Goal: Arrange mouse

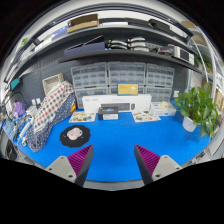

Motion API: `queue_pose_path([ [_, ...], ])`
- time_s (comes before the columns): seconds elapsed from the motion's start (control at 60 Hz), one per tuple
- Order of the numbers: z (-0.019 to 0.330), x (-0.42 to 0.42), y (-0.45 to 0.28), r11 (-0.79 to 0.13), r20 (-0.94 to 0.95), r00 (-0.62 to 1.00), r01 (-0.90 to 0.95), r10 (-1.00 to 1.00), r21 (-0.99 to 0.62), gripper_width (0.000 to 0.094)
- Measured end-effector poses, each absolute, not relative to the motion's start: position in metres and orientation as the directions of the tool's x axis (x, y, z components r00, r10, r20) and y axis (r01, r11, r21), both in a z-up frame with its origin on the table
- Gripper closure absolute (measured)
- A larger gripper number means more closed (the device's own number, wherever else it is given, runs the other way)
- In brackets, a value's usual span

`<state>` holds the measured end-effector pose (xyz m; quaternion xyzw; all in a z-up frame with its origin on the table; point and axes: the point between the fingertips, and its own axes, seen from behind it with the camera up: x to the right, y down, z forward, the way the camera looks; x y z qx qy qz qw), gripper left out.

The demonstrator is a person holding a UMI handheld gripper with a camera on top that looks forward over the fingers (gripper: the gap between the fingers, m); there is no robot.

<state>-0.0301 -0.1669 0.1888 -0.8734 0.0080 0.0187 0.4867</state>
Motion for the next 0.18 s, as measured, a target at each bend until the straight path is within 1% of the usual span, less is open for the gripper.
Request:
queue_pose_path([
  [0.183, 0.184, -0.016, -0.177, -0.535, -0.040, 0.999, -0.034, 0.000, -0.844, 0.0118],
])
